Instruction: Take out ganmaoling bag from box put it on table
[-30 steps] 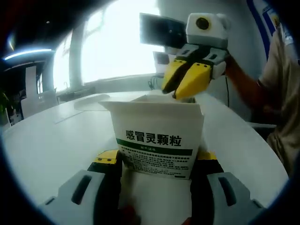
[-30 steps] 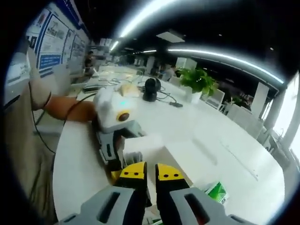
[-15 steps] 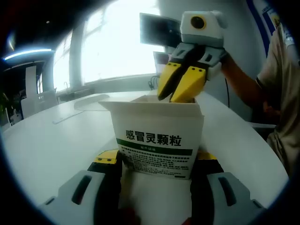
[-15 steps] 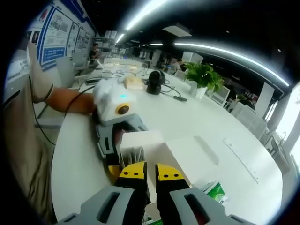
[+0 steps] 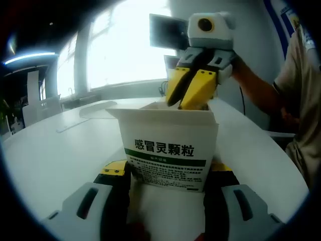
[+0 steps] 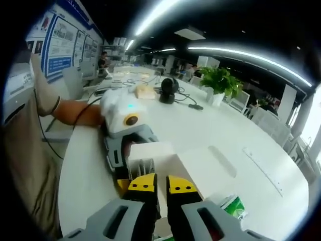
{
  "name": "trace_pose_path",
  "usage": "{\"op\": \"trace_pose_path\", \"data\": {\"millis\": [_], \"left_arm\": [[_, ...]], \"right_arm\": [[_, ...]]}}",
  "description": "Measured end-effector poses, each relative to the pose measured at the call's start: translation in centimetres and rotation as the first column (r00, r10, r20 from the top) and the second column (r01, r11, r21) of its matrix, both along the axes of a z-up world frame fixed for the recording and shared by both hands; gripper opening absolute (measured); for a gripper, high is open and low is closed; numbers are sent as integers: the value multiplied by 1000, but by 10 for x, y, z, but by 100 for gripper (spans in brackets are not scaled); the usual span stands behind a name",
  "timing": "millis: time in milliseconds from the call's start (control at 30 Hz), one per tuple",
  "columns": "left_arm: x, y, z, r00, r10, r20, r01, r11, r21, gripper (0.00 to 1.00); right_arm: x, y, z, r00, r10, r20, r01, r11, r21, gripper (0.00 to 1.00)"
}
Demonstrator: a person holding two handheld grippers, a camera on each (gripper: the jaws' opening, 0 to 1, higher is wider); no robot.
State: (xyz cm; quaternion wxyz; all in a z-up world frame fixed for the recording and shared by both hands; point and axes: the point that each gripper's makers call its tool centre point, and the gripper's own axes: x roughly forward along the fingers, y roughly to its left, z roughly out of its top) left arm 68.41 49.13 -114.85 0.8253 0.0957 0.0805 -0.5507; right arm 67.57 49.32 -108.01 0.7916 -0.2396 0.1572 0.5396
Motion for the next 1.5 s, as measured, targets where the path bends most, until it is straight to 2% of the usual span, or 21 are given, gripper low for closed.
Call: {"op": "trace_pose_path", "data": {"millis": [233,567,800,1233,1500], "left_arm": [[0,0,0,1000,0,0,0,1000,0,49],[0,0,0,1000,1,-1,-1,1000,0,49],[0,0,0,1000,1,-1,-1,1000,0,49],[0,0,0,1000,-1,0,1,1000,-1,49],[0,0,0,1000,-1,-1,1,1000,-1,49]], "right_arm": [[-1,2,4,1000,15,-2,-15,1000,17,3],[-5,7,-6,998,57,-11,-57,998,-33,3],[4,3,-14,996,43,-72,-48,996,-71,3],[4,5,-33,985,105,-135,-131,970,-205,2],[4,5,-41,979,101,-175,-138,967,-216,0]]}}
